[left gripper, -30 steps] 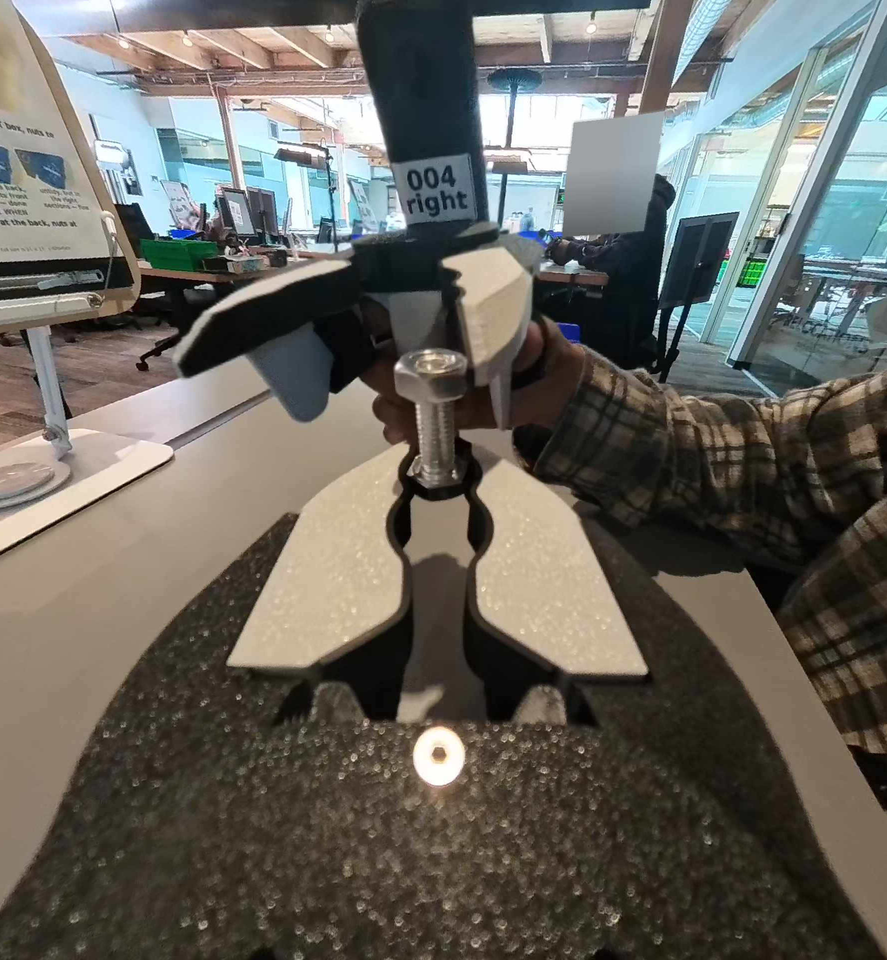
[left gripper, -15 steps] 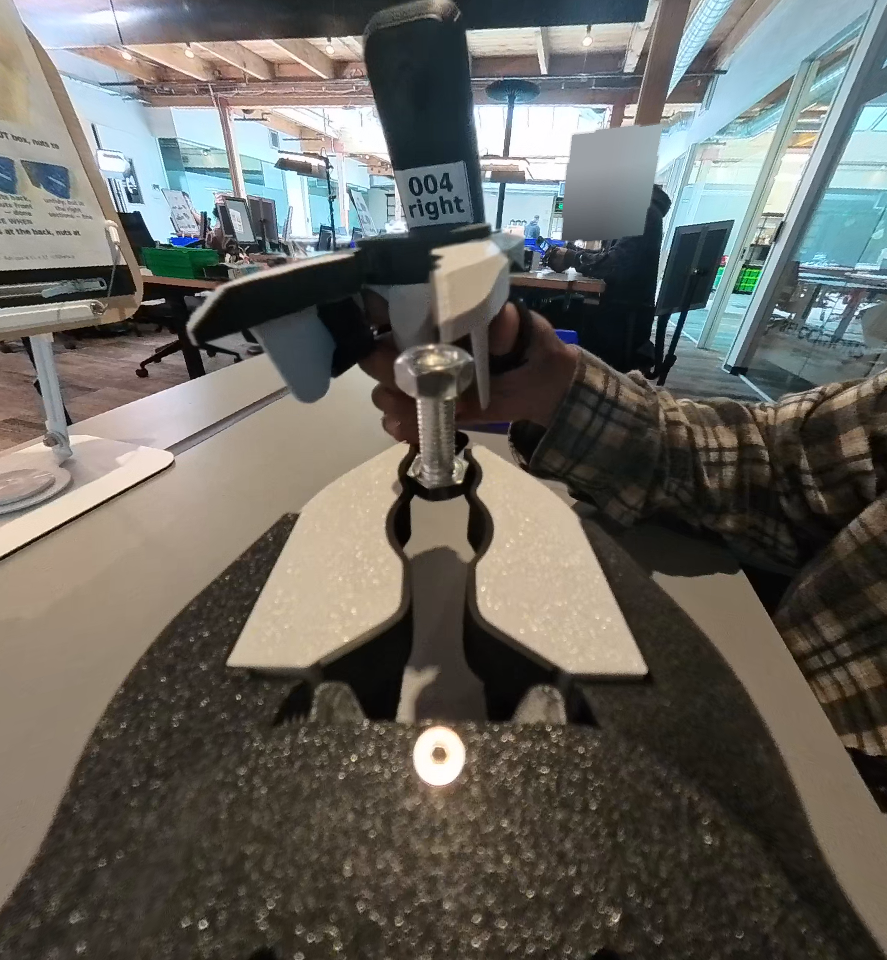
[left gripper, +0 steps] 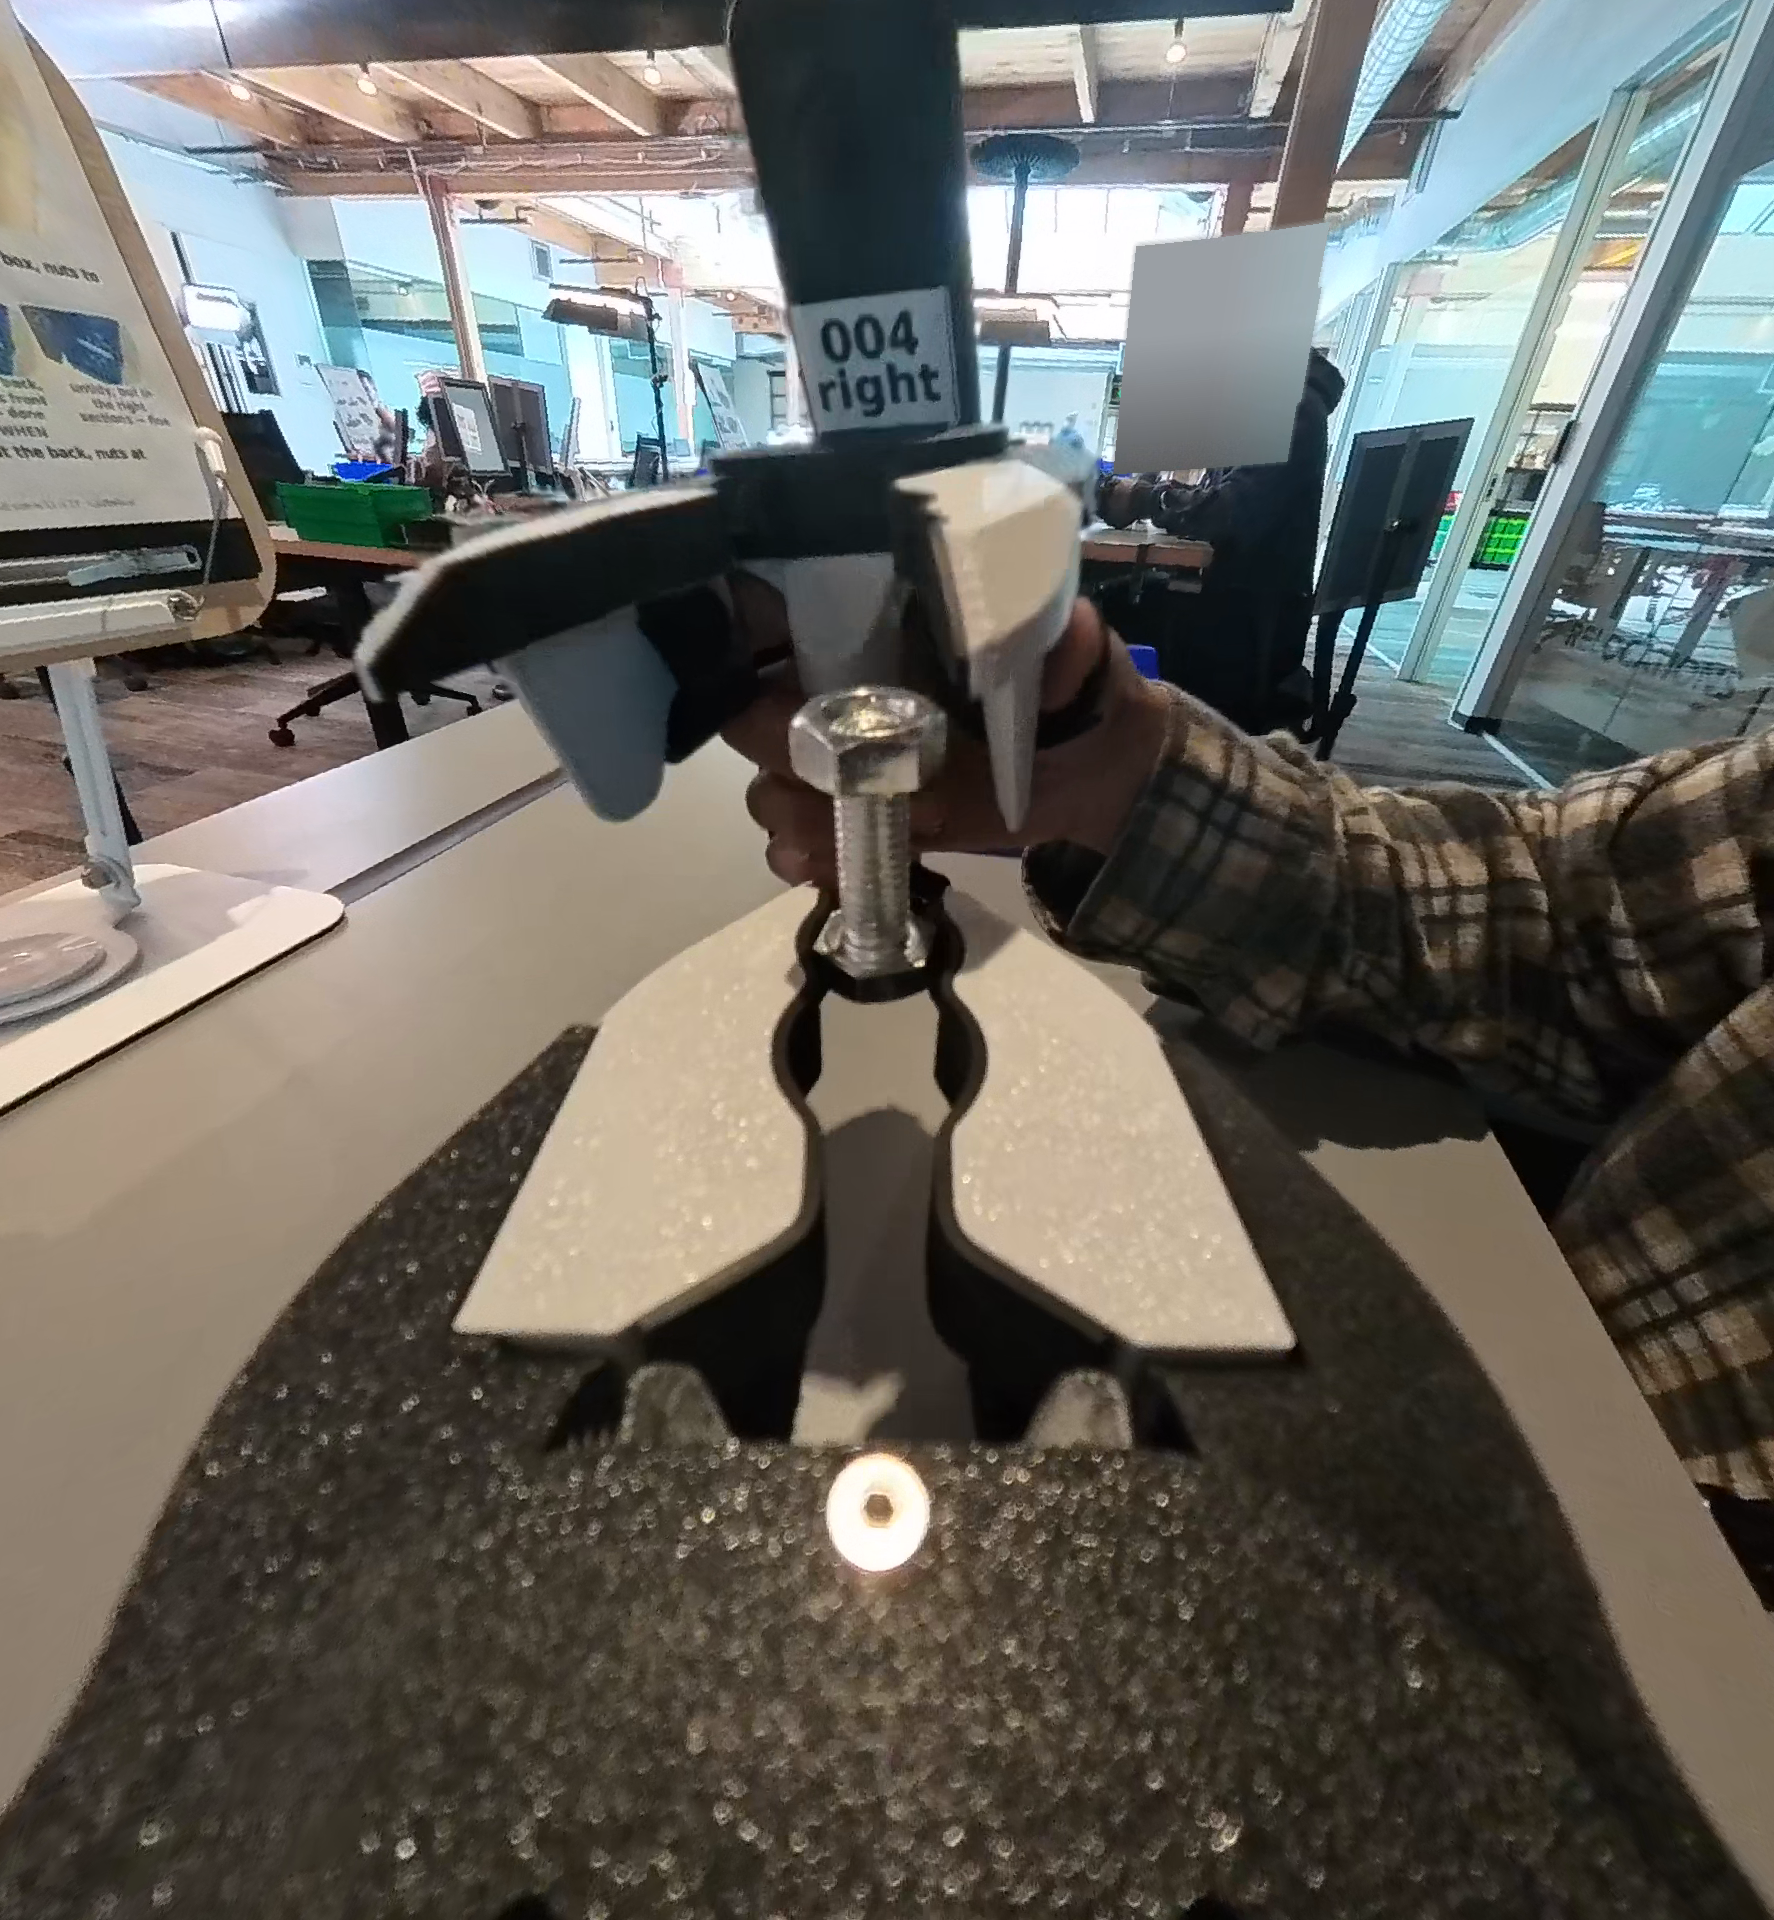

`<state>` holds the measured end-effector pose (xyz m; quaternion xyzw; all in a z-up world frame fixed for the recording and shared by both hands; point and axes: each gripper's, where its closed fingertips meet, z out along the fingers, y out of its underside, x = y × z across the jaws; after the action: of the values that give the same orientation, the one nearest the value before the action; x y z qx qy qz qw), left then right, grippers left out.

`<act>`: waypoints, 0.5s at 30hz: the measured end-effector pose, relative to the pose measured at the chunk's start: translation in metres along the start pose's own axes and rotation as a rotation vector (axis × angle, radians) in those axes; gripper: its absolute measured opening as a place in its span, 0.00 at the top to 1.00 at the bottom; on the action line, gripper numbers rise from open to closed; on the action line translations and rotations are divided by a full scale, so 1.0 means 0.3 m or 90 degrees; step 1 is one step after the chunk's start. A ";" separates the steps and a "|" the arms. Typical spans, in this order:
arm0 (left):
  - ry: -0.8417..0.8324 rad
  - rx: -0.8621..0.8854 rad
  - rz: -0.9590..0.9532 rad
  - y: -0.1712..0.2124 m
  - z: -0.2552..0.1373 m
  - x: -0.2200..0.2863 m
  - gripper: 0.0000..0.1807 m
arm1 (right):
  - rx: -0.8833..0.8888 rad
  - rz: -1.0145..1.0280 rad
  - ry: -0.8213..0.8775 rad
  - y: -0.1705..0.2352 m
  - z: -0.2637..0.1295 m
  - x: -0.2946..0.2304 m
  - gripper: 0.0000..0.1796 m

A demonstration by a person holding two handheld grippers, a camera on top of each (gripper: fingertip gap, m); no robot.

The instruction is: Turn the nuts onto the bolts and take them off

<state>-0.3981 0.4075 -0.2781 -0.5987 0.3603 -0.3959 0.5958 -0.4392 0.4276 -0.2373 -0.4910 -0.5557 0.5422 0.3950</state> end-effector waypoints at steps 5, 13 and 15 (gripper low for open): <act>-0.001 0.006 -0.002 -0.006 -0.004 -0.002 0.91 | -0.011 0.004 0.037 0.013 -0.031 0.046 0.53; -0.004 0.002 0.000 -0.002 -0.001 -0.003 0.91 | -0.027 -0.017 0.029 0.022 0.006 0.018 0.52; -0.006 0.008 -0.002 -0.007 -0.005 -0.007 0.91 | -0.018 -0.004 0.042 0.017 -0.019 0.042 0.53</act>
<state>-0.4005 0.4087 -0.2761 -0.5975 0.3538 -0.3964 0.6006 -0.4356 0.4407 -0.2429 -0.5126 -0.5514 0.5164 0.4081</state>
